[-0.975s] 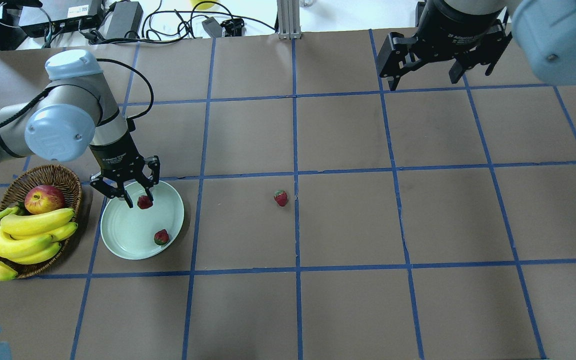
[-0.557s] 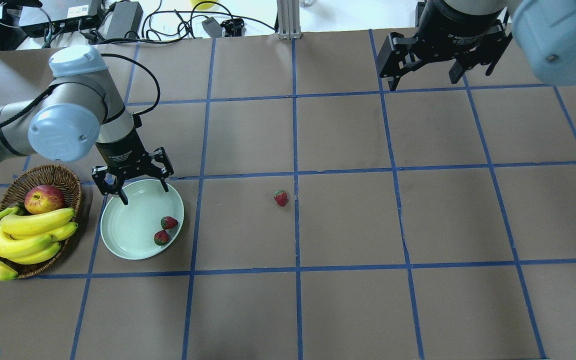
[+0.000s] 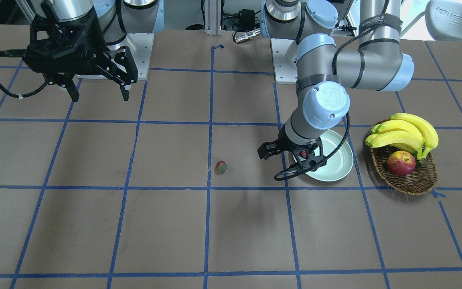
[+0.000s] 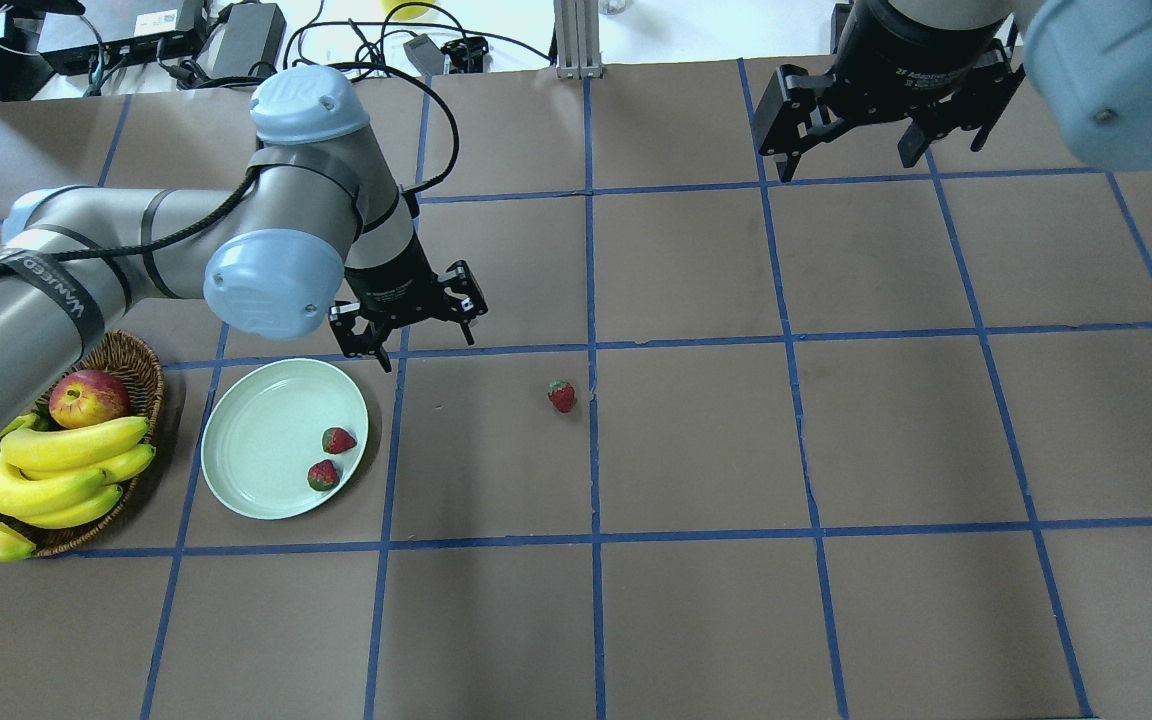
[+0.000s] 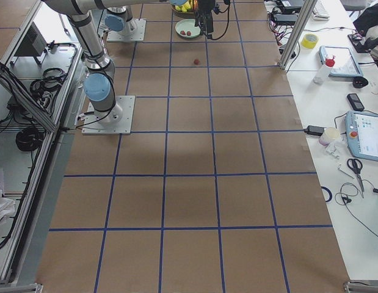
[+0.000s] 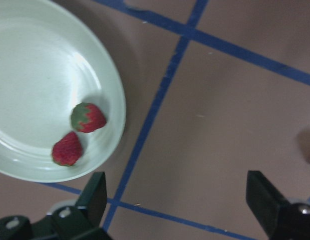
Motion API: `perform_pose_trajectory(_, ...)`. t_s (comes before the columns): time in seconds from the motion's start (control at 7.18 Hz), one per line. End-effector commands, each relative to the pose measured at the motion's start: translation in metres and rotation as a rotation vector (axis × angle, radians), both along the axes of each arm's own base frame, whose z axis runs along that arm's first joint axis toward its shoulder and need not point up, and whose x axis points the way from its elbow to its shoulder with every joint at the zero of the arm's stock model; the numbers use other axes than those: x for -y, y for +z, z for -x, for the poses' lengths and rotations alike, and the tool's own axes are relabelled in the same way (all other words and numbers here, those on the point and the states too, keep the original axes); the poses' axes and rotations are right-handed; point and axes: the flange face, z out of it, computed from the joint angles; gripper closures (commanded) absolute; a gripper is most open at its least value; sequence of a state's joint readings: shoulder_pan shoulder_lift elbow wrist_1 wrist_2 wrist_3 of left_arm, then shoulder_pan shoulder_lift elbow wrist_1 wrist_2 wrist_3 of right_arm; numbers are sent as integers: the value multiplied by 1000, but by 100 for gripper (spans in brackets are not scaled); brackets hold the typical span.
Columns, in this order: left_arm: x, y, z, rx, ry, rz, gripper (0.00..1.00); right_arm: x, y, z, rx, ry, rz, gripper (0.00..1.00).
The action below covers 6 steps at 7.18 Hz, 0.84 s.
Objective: Collect all strawberries into plate
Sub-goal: 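Move the left gripper back to the last strawberry on the table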
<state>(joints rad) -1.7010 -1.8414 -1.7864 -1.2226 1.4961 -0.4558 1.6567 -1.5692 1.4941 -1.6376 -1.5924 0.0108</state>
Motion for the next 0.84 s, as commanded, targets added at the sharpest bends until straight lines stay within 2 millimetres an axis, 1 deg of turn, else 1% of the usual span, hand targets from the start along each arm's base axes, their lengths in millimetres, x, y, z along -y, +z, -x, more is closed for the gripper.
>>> perform_pose_trajectory(0.0, -8, -9, 50, -28, 111, 27, 0, 0, 0, 0, -1, -2, -1, 0)
perform_pose_trajectory(0.14, -11, -24, 70, -53, 142, 8, 0, 0, 0, 0, 0, 0, -1, 0)
perform_pose_trajectory(0.28, -13, -41, 81, -45, 144, -11, 0, 0, 0, 0, 0, 0, 1, 0)
perform_pose_trajectory(0.42, -13, -58, 90, -42, 162, -15, 0, 0, 0, 0, 0, -1, 1, 0)
perform_pose_trajectory(0.56, -10, -74, 94, -50, 169, -1, 0, 0, 0, 0, 0, 0, -1, 0)
perform_pose_trajectory(0.7, -9, -87, 98, -63, 221, -20, 0, 0, 0, 0, 0, -1, -1, 0)
